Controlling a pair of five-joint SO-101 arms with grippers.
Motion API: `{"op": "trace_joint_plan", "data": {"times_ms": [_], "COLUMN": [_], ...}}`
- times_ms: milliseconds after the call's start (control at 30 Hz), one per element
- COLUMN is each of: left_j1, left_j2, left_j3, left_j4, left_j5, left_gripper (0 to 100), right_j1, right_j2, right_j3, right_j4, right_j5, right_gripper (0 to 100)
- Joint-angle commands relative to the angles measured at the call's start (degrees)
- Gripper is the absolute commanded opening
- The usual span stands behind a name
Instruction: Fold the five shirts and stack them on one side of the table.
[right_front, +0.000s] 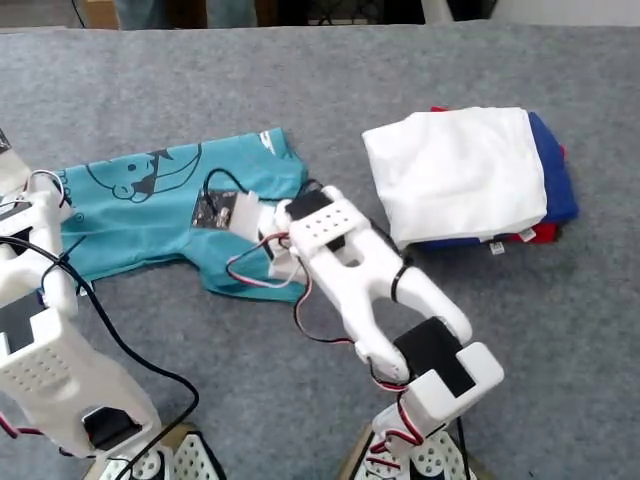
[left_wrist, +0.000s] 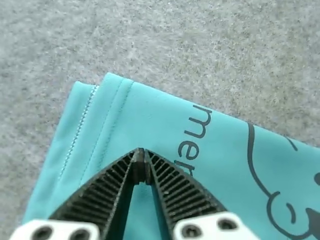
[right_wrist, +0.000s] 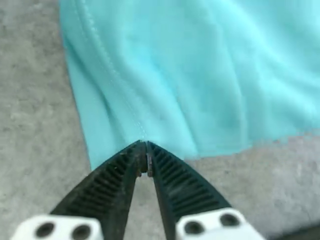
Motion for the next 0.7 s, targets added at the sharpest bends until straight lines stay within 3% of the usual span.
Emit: {"op": "trace_joint_plan", "data": {"times_ms": [0, 300, 433, 667], "left_j1": [0.1, 0.1, 0.1, 0.1], "left_j2": [-3.4, -3.4, -3.4, -3.4], "left_j3": [-1.2, -1.2, -1.2, -1.2], "left_j4": [0.6, 0.8, 0.8, 0.8], "left_j5": [0.3, 0.3, 0.3, 0.3], "left_gripper": [3, 3, 3, 3], "right_j1": [1.0, -1.3, -1.1, -1.1], "right_j2": [-2.2, -1.6, 2.8, 10.3], "right_j3": [-4.6, -3.6, -3.8, -7.1], "right_j4": [3.1, 3.3, 2.2, 2.4], "right_j5": [-0.4, -0.8, -0.9, -1.0], "right_gripper": [1.5, 2.7, 10.2, 11.0]}}
